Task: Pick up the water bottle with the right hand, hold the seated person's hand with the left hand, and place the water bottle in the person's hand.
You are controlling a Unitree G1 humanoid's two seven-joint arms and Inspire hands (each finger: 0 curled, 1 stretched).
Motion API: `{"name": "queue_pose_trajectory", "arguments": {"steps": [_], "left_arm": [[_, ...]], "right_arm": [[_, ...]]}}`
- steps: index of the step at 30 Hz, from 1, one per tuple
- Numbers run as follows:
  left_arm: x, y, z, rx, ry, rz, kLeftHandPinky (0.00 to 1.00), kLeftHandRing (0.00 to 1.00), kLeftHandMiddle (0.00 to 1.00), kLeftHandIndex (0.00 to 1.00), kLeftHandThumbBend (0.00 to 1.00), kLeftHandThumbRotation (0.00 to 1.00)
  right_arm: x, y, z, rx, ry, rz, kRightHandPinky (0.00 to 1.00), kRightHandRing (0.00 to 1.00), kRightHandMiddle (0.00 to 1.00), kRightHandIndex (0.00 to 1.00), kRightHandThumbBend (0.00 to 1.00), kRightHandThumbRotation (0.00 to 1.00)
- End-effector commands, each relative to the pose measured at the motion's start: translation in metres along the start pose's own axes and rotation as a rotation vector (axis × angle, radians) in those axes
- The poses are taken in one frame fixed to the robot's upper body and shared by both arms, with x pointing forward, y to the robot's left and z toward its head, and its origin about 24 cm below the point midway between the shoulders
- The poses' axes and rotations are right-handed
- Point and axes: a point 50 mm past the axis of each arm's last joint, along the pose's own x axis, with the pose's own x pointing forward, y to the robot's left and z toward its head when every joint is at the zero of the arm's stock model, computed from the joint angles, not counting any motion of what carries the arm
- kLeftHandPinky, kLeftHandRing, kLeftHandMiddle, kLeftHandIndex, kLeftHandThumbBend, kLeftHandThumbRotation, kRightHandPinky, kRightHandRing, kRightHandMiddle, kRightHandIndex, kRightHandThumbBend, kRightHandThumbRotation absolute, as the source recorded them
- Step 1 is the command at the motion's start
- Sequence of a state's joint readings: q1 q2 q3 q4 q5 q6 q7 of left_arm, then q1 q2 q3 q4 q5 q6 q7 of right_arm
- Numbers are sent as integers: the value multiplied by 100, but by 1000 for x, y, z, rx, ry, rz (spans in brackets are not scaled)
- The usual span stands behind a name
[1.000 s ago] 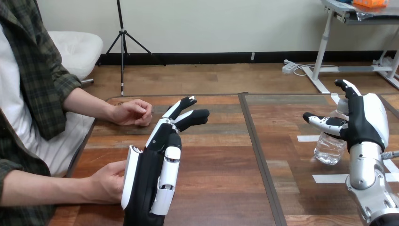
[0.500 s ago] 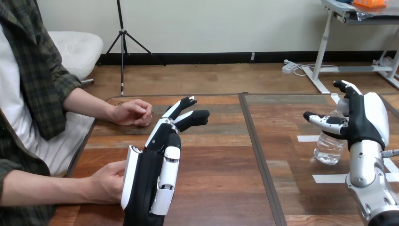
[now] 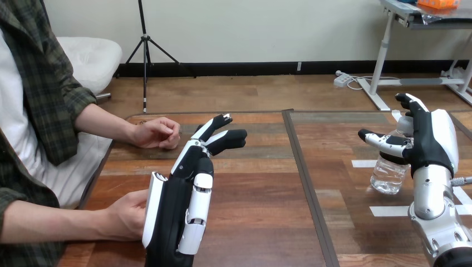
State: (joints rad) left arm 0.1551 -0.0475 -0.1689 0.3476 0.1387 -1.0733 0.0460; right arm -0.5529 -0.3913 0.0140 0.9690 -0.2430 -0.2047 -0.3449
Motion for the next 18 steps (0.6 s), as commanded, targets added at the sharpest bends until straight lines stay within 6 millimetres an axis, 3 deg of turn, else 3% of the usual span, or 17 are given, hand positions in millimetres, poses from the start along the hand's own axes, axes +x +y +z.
{"name": "queue_pose_trajectory", "arguments": {"steps": [1,18], "left_arm": [[12,0,4,3,-64,0,100,73,75,83,0,100],[11,1,4,3,-63,7,100,74,75,82,0,100]], "right_arm": [[4,9,10,60,5,18,77,87,89,87,67,0],[2,16,7,97,14,1,79,84,87,84,68,0]]}}
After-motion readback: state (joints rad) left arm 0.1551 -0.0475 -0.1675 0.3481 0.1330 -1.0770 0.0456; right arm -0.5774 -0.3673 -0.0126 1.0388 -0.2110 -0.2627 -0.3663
